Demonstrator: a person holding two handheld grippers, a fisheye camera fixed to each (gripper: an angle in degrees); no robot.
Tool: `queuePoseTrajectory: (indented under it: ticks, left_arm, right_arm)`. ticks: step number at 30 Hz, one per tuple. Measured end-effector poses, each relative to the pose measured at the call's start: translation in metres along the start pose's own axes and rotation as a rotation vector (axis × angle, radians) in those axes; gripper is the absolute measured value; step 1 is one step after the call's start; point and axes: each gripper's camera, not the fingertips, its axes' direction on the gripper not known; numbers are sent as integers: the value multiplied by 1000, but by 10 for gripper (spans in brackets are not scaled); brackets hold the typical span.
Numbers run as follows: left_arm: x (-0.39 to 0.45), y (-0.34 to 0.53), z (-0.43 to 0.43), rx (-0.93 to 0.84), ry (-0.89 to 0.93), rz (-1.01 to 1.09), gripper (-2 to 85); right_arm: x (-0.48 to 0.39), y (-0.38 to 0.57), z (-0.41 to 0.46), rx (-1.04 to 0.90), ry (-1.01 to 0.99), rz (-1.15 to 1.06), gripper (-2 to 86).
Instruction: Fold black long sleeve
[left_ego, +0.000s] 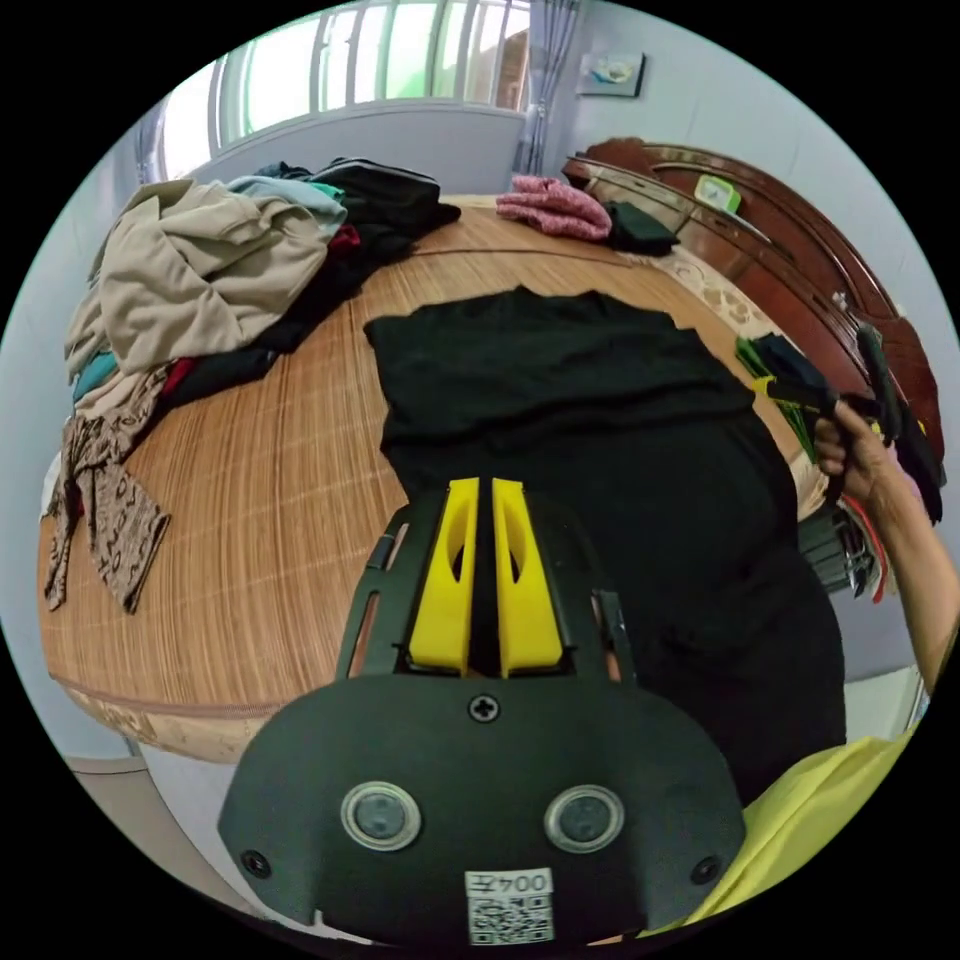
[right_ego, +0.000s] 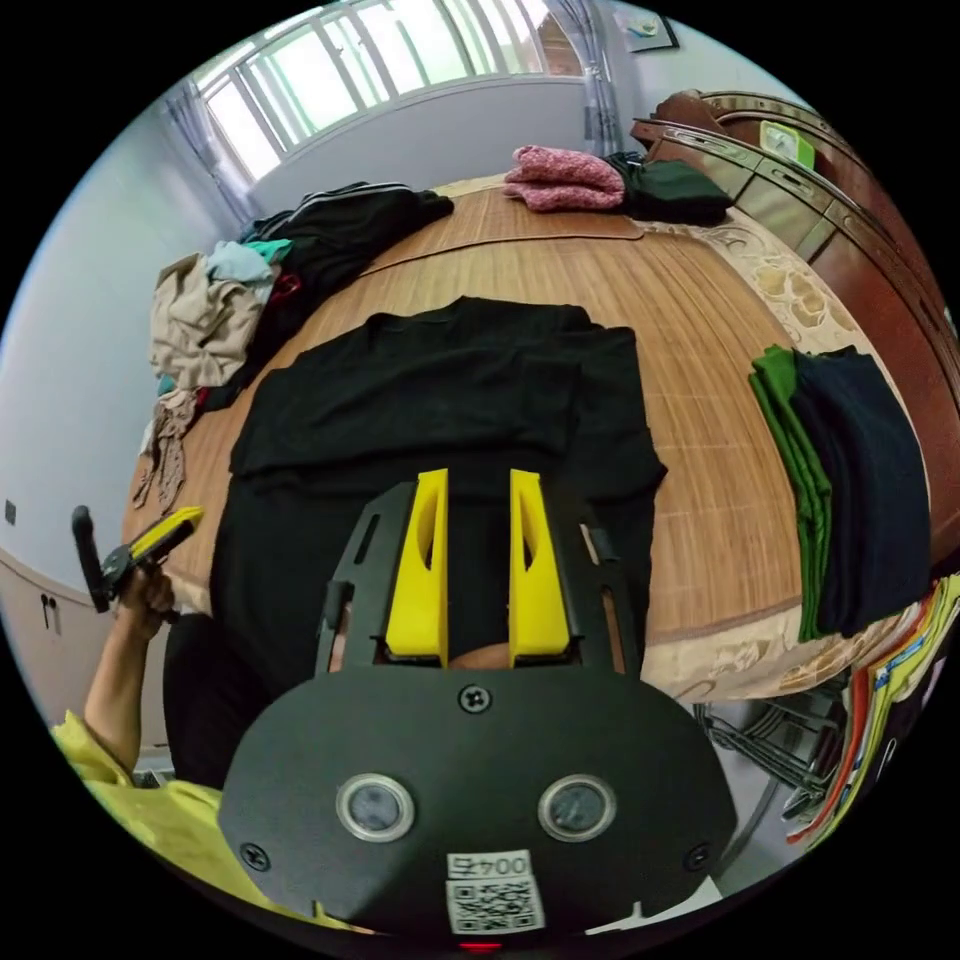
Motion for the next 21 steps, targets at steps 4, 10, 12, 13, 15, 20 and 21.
queuePoseTrajectory:
  ticks: [4, 10, 12, 13, 15, 20, 21]
  left_arm:
    - [-7, -49, 18, 20, 8, 3, 24]
    - [-9, -79, 99, -188, -27, 35, 24]
    - [-11, -76, 103, -111, -27, 50, 20]
    - [-12, -77, 105, -104, -30, 53, 20]
    - [-14, -90, 113, -88, -49, 77, 20]
    - [-18, -135, 136, -94, -94, 115, 24]
    - [-19, -146, 143, -94, -108, 123, 25]
  right_arm:
    - [5, -37, 27, -10, 52, 2, 100]
    - [-9, -61, 85, -104, 132, -112, 92]
    - [-12, -64, 90, -39, 156, -153, 90]
    - [-9, -71, 94, -29, 143, -139, 90]
    - [-5, -85, 100, -26, 129, -130, 89]
    - [-2, -135, 119, -61, 157, -148, 91]
    - [-1, -148, 124, -68, 161, -146, 92]
